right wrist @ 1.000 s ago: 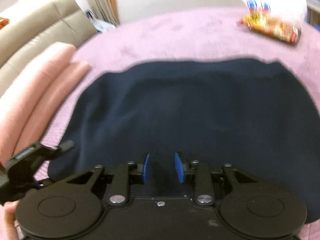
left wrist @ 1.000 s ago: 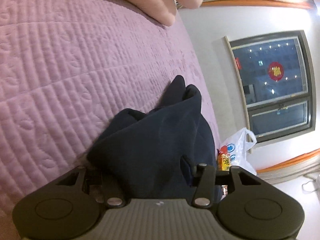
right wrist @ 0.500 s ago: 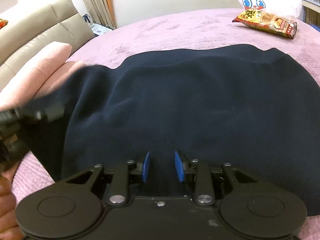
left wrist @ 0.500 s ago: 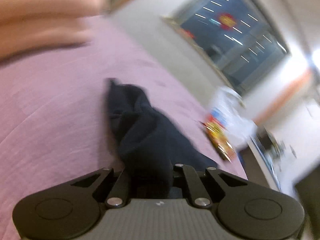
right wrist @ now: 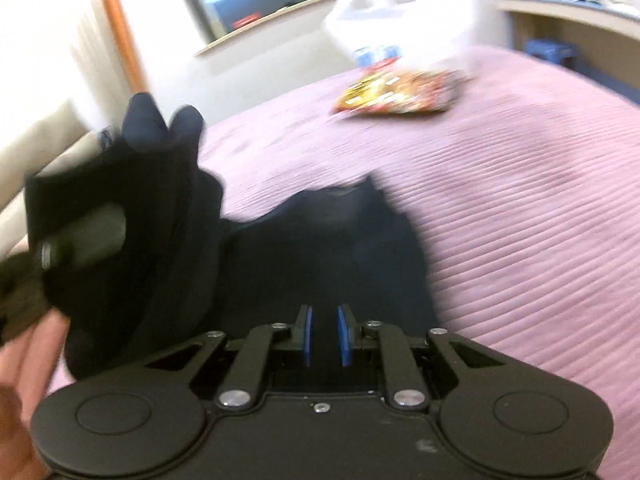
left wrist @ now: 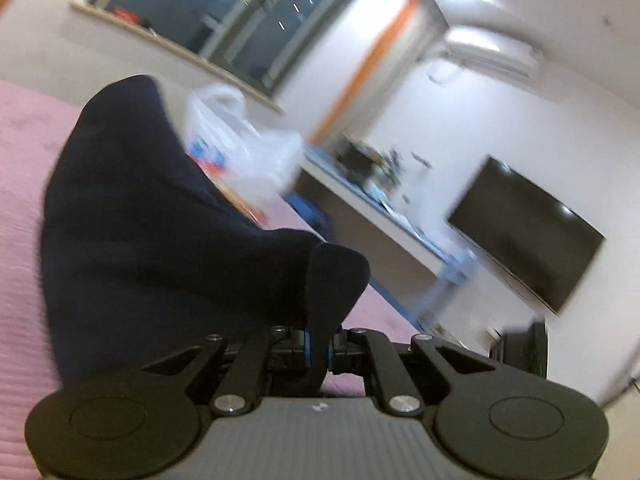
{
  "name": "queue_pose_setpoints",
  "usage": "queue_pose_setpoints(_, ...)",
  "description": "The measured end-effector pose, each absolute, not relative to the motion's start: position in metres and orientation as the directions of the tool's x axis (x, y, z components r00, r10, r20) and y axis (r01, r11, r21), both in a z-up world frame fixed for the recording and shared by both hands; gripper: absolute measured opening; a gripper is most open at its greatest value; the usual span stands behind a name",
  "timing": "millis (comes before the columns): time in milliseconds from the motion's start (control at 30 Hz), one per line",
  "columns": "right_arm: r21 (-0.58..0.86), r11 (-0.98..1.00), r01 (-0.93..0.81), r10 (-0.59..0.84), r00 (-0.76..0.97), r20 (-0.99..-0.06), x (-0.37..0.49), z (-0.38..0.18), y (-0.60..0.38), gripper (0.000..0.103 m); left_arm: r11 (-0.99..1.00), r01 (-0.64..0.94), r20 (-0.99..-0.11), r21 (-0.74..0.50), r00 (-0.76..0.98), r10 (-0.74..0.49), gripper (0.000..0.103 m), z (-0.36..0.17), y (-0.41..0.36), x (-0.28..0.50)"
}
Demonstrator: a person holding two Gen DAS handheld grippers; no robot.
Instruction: Fold large clothes
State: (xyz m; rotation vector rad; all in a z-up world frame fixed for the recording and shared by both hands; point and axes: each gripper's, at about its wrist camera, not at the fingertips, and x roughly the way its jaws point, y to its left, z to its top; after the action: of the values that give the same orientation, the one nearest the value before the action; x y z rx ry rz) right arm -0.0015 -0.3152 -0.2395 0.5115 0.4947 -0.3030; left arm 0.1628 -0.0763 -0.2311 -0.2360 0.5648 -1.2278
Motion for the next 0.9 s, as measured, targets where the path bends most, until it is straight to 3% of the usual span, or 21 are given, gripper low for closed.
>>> queue_pose_setpoints(167,0.345,0.800,0.491,-0.276,0.811,-0.515,-0.009,-0.240,-0.354,0.019,0.286,0.870,-0.440,-0.402,0.090,-0.893,0.007,-0.281,-0.137,0.143)
queue_pose_setpoints(233,0.326,0.820,0.471,-0.271,0.821,-0.503,-0.001,-0.239,-0.358,0.019,0.293,0.906,-0.540,-0.304,0.089,-0.837,0.008,-0.305,-0.160,0.128)
queue_pose_setpoints(333,0.291,0.878,0.380,-0.211,0.853,-0.477,0.028,-0.230,-0.351,0.022,0.288,0.936,-0.607,-0.201,0.112,-0.787,0.008,-0.327,-0.176,0.115)
queue_pose_setpoints(467,0.172,0.965,0.196,-0.108,0.901,-0.420,0.089,-0.211,-0.324,0.022,0.282,0.934,-0.603,-0.220,0.097,-0.792,0.008,-0.324,-0.171,0.113)
queue_pose_setpoints(600,0.094,0.992,0.088,-0.039,0.902,-0.430,0.151,-0.205,-0.308,0.022,0.289,0.930,-0.604,-0.227,0.099,-0.791,0.008,-0.322,-0.165,0.119)
queue_pose_setpoints(767,0.066,0.988,0.142,-0.081,0.823,-0.562,0.178,-0.242,-0.309,0.022,0.286,0.935,-0.605,-0.212,0.104,-0.790,0.008,-0.325,-0.172,0.116)
queue_pose_setpoints(900,0.174,0.963,0.206,-0.075,0.822,-0.564,0.151,-0.235,-0.330,0.020,0.281,0.942,-0.616,-0.181,0.114,-0.779,0.008,-0.327,-0.180,0.115)
